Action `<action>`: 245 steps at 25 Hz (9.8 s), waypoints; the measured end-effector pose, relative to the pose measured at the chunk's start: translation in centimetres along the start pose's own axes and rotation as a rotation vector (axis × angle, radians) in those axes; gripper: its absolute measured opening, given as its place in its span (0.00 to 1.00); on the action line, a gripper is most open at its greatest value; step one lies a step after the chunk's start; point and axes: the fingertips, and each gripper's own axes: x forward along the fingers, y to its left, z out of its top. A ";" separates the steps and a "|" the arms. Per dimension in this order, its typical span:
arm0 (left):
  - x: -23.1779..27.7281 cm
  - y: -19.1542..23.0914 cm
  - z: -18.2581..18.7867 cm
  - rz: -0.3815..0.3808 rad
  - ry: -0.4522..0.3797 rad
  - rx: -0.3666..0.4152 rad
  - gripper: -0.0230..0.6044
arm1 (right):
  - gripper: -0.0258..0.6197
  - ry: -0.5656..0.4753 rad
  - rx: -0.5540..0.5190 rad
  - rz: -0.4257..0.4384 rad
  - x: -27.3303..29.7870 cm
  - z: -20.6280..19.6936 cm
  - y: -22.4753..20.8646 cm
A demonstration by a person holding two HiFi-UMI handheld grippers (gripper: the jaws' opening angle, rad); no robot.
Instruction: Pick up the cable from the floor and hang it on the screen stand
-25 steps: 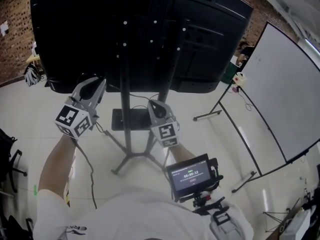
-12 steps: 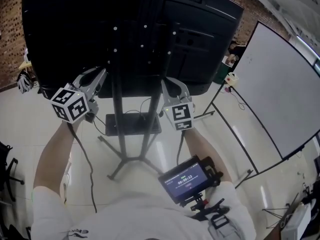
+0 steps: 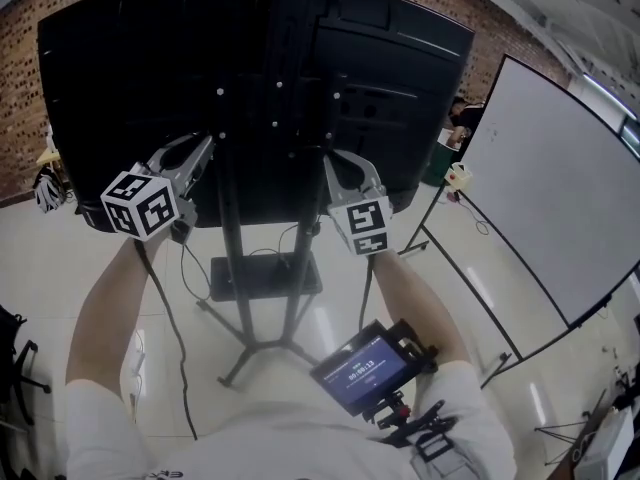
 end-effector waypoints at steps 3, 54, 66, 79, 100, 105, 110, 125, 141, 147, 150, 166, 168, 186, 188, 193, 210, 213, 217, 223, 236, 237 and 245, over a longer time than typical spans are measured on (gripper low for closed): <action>1.3 0.6 1.6 -0.003 -0.013 0.002 0.11 | 0.08 -0.016 -0.012 -0.005 1.1 1.4 -1.7; 5.5 3.6 8.4 0.048 -0.091 0.073 0.04 | 0.08 0.291 -0.201 -0.106 12.5 4.0 -15.3; 8.0 -2.7 -3.9 -0.040 0.065 0.040 0.04 | 0.07 0.352 -0.249 -0.122 11.8 1.9 -15.4; 6.9 -5.5 -21.0 -0.020 0.333 0.059 0.15 | 0.07 0.328 -0.241 -0.112 11.7 1.6 -15.2; 6.7 -6.2 -31.4 0.019 0.543 0.156 0.08 | 0.07 0.295 -0.238 -0.107 11.6 1.7 -15.0; 6.3 -5.9 -30.8 0.018 0.545 0.136 0.05 | 0.07 0.287 -0.240 -0.105 11.6 1.7 -15.2; 4.4 -4.7 -28.8 0.037 0.507 0.107 0.05 | 0.07 0.282 -0.229 -0.104 11.3 1.5 -15.2; -0.7 4.5 -6.8 0.219 0.220 0.166 0.05 | 0.07 0.294 -0.207 -0.118 10.5 0.9 -14.8; 2.7 13.2 -1.3 0.295 0.343 -0.091 0.04 | 0.07 0.342 -0.349 -0.126 10.8 0.8 -14.2; 2.5 14.4 -2.7 0.318 0.362 -0.129 0.04 | 0.07 0.353 -0.440 -0.128 10.8 0.9 -13.7; 2.2 14.4 -2.9 0.323 0.365 -0.122 0.04 | 0.07 0.359 -0.466 -0.136 10.9 0.9 -13.7; 1.2 13.4 -5.4 0.314 0.364 -0.086 0.05 | 0.09 0.345 -0.473 -0.191 10.6 0.6 -12.9; 1.3 13.2 -5.5 0.315 0.355 -0.093 0.05 | 0.10 0.335 -0.442 -0.193 10.6 0.5 -12.6; 0.4 11.7 -6.6 0.229 0.279 -0.098 0.32 | 0.21 0.267 -0.337 -0.213 9.1 -0.6 -11.7; 0.3 11.5 -6.7 0.216 0.274 -0.099 0.33 | 0.21 0.264 -0.334 -0.214 8.9 -0.6 -11.7; -0.5 11.4 -6.5 0.205 0.236 -0.106 0.36 | 0.27 0.245 -0.313 -0.207 8.1 -0.7 -11.6; -10.8 11.8 -6.8 0.344 0.052 -0.054 0.28 | 0.13 0.056 0.069 -0.255 -2.8 -3.2 -10.9; -12.3 9.7 -7.9 0.350 0.047 0.042 0.18 | 0.10 0.070 0.144 -0.233 -4.7 -4.9 -8.2; -14.1 6.1 -10.1 0.329 0.045 0.097 0.08 | 0.08 0.091 0.236 -0.181 -7.4 -6.7 -3.3; -16.8 0.3 -15.9 0.240 0.113 0.039 0.05 | 0.06 0.177 0.364 -0.136 -12.7 -10.6 4.5; -25.1 -9.4 -27.5 0.148 0.371 -0.032 0.04 | 0.06 0.324 0.608 -0.018 -24.2 -13.6 18.2; -25.4 -10.3 -27.6 0.141 0.381 -0.024 0.04 | 0.06 0.325 0.613 0.007 -24.8 -13.5 19.0; -26.9 -20.6 -28.1 0.254 0.370 -0.011 0.04 | 0.06 0.288 0.646 0.137 -32.3 -12.7 19.9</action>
